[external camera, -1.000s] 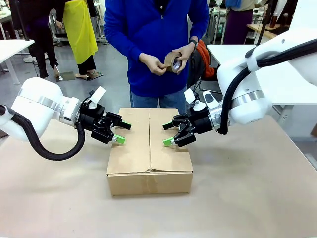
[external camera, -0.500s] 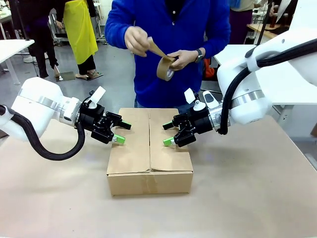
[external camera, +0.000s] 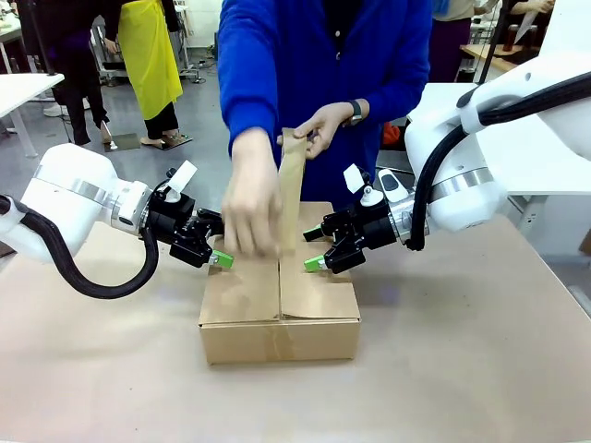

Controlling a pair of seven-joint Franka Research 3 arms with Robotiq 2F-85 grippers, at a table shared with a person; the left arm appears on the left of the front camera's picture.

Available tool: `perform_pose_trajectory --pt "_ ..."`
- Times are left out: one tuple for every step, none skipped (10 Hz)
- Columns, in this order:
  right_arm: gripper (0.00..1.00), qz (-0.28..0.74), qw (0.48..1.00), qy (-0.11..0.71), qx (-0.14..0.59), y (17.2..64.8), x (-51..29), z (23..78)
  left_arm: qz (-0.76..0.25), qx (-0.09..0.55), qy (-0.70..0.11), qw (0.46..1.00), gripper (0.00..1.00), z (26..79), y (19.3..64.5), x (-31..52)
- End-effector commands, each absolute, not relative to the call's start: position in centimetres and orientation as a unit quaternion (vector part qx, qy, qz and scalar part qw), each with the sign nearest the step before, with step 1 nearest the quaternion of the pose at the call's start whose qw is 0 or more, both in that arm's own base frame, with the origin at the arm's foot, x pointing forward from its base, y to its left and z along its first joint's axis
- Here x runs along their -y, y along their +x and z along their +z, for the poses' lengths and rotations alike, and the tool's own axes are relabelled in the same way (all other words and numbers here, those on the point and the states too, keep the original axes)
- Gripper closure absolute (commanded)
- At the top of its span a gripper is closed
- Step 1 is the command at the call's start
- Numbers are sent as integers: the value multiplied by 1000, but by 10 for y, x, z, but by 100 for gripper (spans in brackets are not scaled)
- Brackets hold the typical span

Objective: Pack the gift set into the box.
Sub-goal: Press and hold the closed box until the human finishes sealing it.

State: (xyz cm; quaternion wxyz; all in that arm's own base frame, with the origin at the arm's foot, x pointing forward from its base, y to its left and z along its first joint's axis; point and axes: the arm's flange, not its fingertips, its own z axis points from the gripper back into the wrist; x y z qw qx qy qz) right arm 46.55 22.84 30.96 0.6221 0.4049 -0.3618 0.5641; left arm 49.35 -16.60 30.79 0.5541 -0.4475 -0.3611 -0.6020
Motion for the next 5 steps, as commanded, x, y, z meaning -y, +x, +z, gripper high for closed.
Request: perform_pose_trajectory --pt "0 565 620 401 367 463 -230 306 -601 363 -446 555 0 304 492 166" --pt "0 565 620 401 367 463 -230 306 -601 363 -446 555 0 304 492 166" --pt "0 565 620 401 367 463 -230 306 -601 363 -446 555 0 304 492 166" --pt "0 565 620 401 367 463 -230 306 -601 363 -446 555 0 304 492 166" --pt "0 565 620 401 367 463 -230 306 -601 363 -446 555 0 304 492 166"
